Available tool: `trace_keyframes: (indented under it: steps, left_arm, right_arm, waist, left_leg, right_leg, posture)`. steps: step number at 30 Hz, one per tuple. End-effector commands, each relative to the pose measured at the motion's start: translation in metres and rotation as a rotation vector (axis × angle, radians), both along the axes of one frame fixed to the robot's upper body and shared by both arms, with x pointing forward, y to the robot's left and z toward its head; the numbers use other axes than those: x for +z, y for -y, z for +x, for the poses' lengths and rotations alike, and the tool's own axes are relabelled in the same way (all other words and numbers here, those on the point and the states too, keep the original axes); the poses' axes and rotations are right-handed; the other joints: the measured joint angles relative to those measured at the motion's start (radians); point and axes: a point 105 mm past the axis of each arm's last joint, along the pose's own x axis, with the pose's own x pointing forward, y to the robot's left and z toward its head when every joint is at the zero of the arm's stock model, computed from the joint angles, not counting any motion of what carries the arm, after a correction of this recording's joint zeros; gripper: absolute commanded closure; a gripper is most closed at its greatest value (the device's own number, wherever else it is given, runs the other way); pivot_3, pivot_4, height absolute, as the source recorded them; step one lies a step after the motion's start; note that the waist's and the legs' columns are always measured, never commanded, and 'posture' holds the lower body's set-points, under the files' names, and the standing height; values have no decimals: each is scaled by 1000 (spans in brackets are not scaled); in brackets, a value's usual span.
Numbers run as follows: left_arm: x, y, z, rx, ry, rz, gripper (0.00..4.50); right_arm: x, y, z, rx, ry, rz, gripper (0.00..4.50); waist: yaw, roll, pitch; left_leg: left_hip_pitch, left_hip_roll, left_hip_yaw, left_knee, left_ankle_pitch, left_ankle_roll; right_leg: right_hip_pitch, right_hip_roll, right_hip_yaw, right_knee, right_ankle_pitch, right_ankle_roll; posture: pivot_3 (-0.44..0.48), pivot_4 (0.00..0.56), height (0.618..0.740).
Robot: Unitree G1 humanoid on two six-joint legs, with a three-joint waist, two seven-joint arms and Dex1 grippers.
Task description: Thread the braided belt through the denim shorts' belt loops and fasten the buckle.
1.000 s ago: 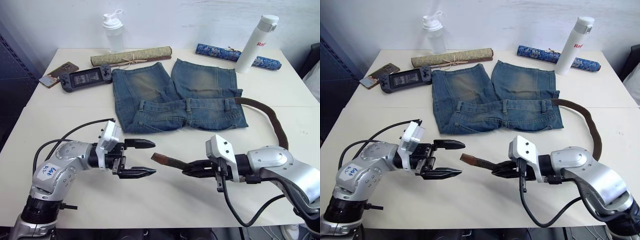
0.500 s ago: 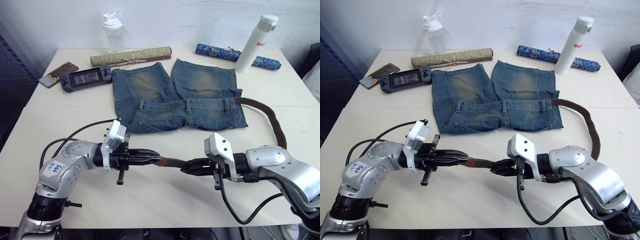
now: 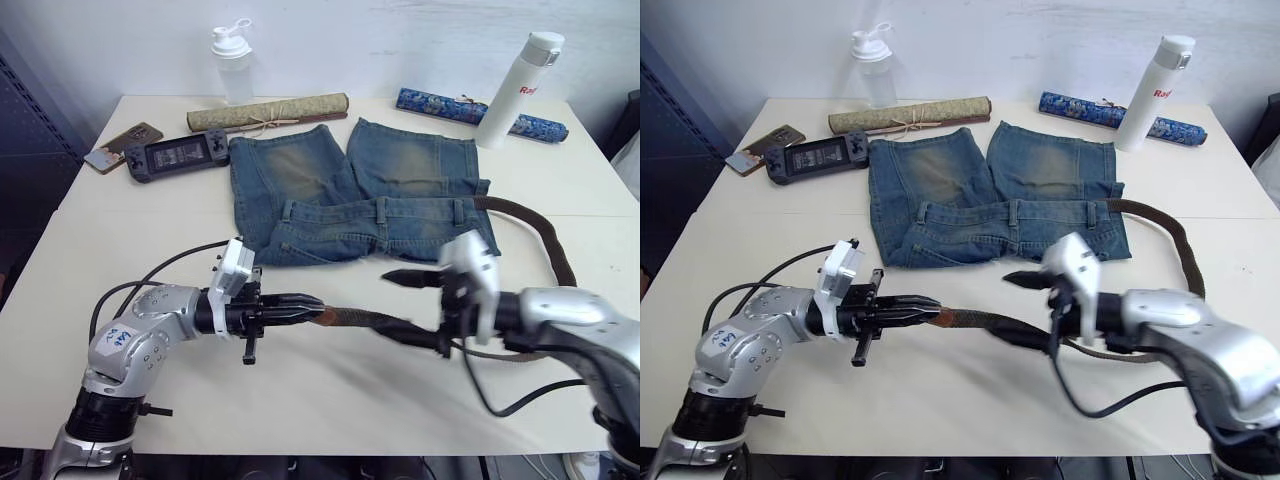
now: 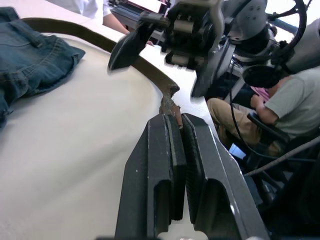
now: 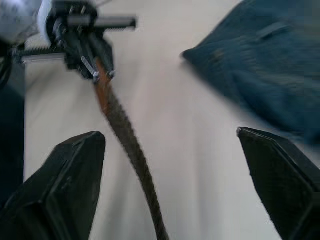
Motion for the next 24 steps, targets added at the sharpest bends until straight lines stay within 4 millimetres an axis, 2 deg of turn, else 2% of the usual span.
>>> trace_keyframes:
  steps: [1, 3, 6, 8, 10, 12, 15, 19, 24]
  left_arm:
    - [10, 0, 2, 34, -63, -111, 4500]
    - [15, 1, 3, 46, -112, -172, 4500]
    - [24, 7, 3, 37, -176, -248, 4500]
    - [28, 9, 2, 33, -190, -259, 4500]
    - [31, 10, 2, 29, -205, -267, 4500]
    - [33, 12, -1, 12, -214, -265, 4500]
    - [36, 12, -2, 2, -228, -274, 4500]
    - [42, 13, -1, -2, -243, -300, 4500]
    - [46, 16, 2, 3, -272, -328, 4500]
  right_arm:
    - [37, 24, -22, -15, 15, 206, 100]
    - [47, 22, -44, 53, -39, 342, 100]
    - [36, -5, -82, 193, -253, 517, 100]
    - [27, -16, -91, 192, -353, 588, 100]
    - [8, -29, -93, 142, -466, 618, 100]
    - [-27, -38, -78, -16, -557, 597, 100]
    - [-57, -36, -47, -236, -603, 651, 100]
    - [-59, -38, -29, -289, -570, 771, 100]
    - [-43, -33, -15, -316, -490, 925, 100]
  waist:
    - [2, 0, 0]
    - [0, 0, 0]
    - [0, 0, 0]
    - [-4, 0, 0]
    - [-4, 0, 0]
    - [-2, -1, -1]
    - [-2, -1, -1]
    - [-2, -1, 0]
    - [-2, -1, -1]
  left_leg:
    - [0, 0, 0, 0, 0, 0]
    - [0, 0, -2, 0, 0, 0]
    - [0, 2, -3, -1, 0, 0]
    - [1, 2, -4, -1, 0, 0]
    - [1, 2, -4, -1, 0, 0]
    - [2, 2, -4, 0, 0, 0]
    - [1, 1, -3, -1, 0, -2]
    - [0, 0, -1, -2, 1, -3]
    - [0, 0, -2, -1, 1, -2]
  right_leg:
    - [0, 0, 0, 0, 0, 0]
    - [1, -1, 0, 0, 0, 0]
    - [2, -2, 0, 0, 0, 0]
    - [3, -1, 0, -1, 0, 0]
    - [3, -1, 0, -1, 0, 0]
    - [3, -1, 1, 0, 0, 0]
    - [1, -1, 2, 0, 0, -1]
    - [-2, 1, 3, 1, 0, -1]
    - [-2, 2, 3, 2, 0, -1]
  posture:
    - [0, 150, 717]
    - [0, 150, 717]
    - [0, 150, 717]
    - [0, 150, 717]
    - [0, 150, 717]
    - [0, 150, 717]
    - [0, 150, 717]
    - [0, 150, 717]
    - [0, 150, 717]
